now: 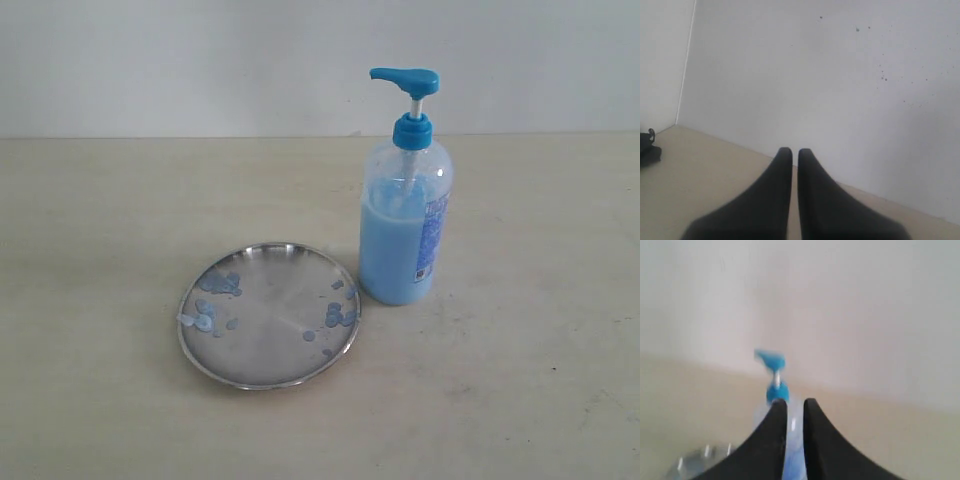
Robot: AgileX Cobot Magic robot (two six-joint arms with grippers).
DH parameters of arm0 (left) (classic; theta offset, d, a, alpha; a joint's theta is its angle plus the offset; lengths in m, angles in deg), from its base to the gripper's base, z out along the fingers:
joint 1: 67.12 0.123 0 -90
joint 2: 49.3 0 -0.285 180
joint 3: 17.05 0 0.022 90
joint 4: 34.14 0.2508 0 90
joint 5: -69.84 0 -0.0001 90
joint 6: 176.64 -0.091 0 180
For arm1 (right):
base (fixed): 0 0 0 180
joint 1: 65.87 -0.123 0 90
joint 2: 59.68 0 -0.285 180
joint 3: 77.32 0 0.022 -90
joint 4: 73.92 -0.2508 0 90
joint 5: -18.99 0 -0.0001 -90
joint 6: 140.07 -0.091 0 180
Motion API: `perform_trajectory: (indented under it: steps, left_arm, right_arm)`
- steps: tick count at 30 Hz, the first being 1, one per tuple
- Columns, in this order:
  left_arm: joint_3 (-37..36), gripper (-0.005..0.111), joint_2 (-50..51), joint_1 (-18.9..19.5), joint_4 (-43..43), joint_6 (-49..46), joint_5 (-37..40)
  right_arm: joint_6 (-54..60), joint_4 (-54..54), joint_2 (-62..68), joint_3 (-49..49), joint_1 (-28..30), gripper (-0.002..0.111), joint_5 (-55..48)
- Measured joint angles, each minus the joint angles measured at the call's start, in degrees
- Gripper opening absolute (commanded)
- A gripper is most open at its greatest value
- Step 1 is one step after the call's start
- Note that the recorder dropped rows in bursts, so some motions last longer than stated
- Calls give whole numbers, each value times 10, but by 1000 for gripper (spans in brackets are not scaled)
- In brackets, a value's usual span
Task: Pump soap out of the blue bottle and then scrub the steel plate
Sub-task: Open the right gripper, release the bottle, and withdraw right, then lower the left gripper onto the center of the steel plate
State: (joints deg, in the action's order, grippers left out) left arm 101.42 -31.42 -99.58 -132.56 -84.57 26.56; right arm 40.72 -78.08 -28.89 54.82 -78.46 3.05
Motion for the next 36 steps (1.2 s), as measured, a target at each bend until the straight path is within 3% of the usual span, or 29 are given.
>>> perform_trajectory:
  steps: [2, 3, 5, 11, 18, 22, 27, 31, 36]
  left_arm:
    - [0, 4, -16, 0, -9, -8, 5]
    - [0, 4, -21, 0, -10, -9, 14]
    - [0, 4, -23, 0, -12, -12, 51]
    - [0, 4, -23, 0, -14, -22, 132]
    - [0, 4, -23, 0, -14, -22, 142]
    - [18, 4, 16, 0, -15, -12, 144]
    - [133, 4, 186, 0, -15, -44, 147]
    - [265, 4, 418, 0, -15, -93, 180]
    - [368, 4, 665, 0, -15, -101, 251]
  right_arm:
    - [22, -8, -55, -118, 0, 2, 249]
    - [19, -9, -59, -177, 0, 2, 316]
    - [-8, -9, -50, -263, 0, 2, 347]
    - [-51, -30, 1, -294, 0, 2, 215]
    - [-217, -102, 7, -293, 0, 2, 61]
    - [-252, -113, 7, -294, 0, 2, 2]
    - [-259, -113, 7, -294, 0, 2, -9]
    - [-261, -113, 7, -294, 0, 2, -10]
    - [-263, -113, 7, -294, 0, 2, -10]
